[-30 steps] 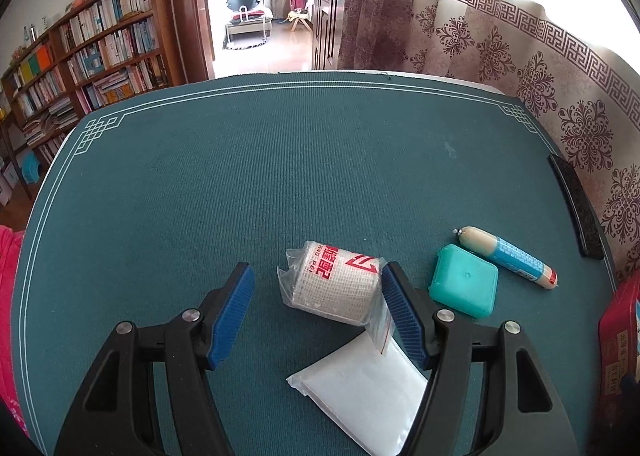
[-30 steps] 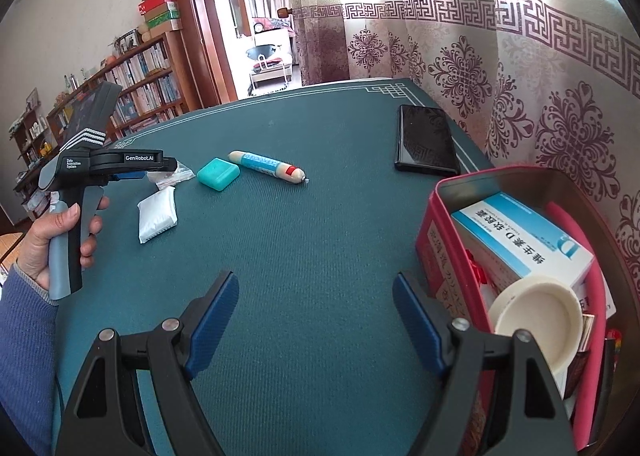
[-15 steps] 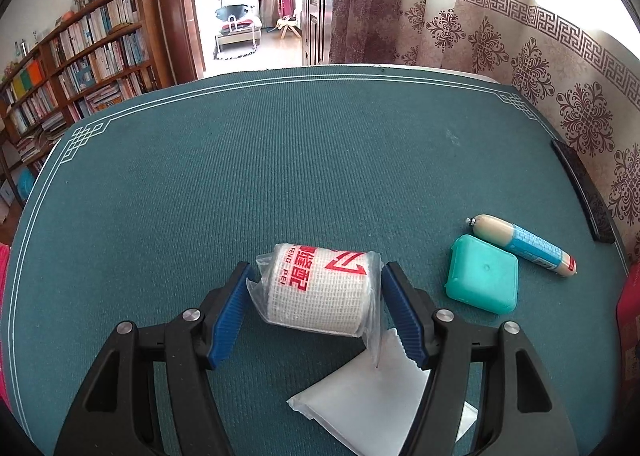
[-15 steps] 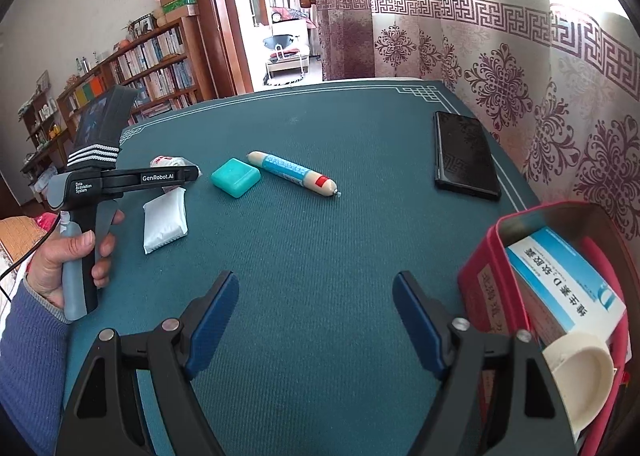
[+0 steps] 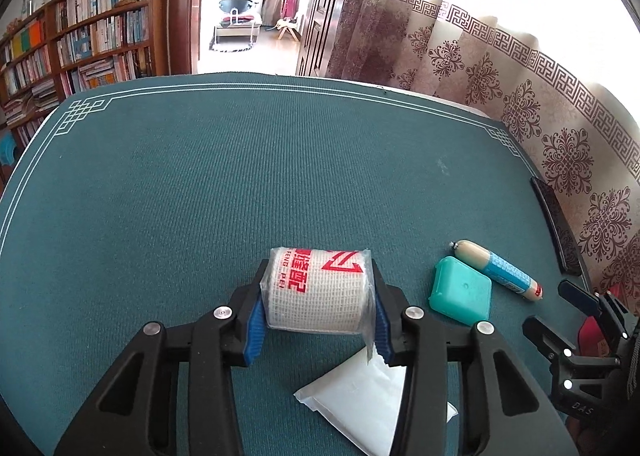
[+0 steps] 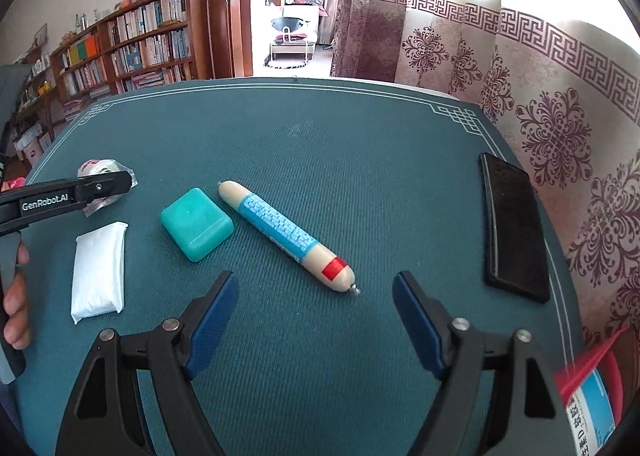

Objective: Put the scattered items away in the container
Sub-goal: 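Grasp the bandage roll with the left tool while the right tool approaches the blue-white tube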

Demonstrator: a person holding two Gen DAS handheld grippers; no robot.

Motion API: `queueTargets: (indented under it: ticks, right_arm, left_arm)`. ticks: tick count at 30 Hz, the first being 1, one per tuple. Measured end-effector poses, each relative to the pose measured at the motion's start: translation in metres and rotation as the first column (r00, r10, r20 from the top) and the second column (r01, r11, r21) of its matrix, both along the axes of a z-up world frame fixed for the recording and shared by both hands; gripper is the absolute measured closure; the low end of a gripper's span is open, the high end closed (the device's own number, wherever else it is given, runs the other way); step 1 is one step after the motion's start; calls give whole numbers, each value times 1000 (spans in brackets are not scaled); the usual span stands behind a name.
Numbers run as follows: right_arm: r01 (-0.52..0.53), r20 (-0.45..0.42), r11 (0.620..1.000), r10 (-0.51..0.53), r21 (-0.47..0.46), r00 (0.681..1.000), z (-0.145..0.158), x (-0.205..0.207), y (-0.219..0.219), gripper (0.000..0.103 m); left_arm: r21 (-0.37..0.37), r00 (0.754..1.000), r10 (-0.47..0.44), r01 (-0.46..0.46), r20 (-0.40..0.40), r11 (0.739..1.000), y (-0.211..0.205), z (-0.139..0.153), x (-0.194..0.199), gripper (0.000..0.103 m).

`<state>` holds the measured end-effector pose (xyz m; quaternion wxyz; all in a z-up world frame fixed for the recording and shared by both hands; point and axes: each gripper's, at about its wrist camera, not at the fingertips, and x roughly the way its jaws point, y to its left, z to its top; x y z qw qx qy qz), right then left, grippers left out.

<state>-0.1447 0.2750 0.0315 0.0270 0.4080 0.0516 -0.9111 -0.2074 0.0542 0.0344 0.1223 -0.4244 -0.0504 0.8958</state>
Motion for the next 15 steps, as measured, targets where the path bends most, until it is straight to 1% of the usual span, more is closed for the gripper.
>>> queueTargets:
  ticks: [2, 6, 9, 10, 11, 12, 13, 14, 15]
  right_arm:
    - [-9, 10, 1000, 9, 24, 1000, -3, -10, -2, 23]
    - [-42, 32, 998, 41, 52, 999, -8, -26, -8, 23]
    - [-60, 44, 998, 59, 28, 997, -10, -34, -10, 24]
    - [-61, 48, 998, 61, 16, 997, -10, -36, -9, 25]
    - [-64, 51, 998, 64, -2, 997, -10, -37, -9, 31]
    - [-67, 55, 997, 69, -23, 996, -10, -37, -9, 35]
    - [-69, 56, 997, 71, -33, 996, -9, -36, -10, 41]
    - [-72, 53, 997, 73, -29, 996, -8, -34, -12, 49]
    - [-80, 52, 996, 81, -27, 995, -7, -33, -14, 54]
  left_arm:
    - [6, 1000, -3, 3, -5, 1000, 0, 2, 1, 57]
    - [20, 1000, -1, 1, -3, 1000, -2, 3, 1, 57]
    - [30, 1000, 3, -3, 4, 1000, -3, 1, 0, 57]
    - [33, 1000, 5, -5, 8, 999, -4, 1, 0, 57]
    - [37, 1000, 6, -6, 11, 999, -5, 0, 0, 57]
    - [39, 1000, 7, -8, 15, 999, -5, -1, 0, 57]
    - [40, 1000, 8, -9, 18, 999, -5, -2, -1, 57]
    - [40, 1000, 9, -9, 20, 999, -5, -3, -1, 57]
    - [39, 1000, 8, -9, 22, 999, -4, -3, -1, 57]
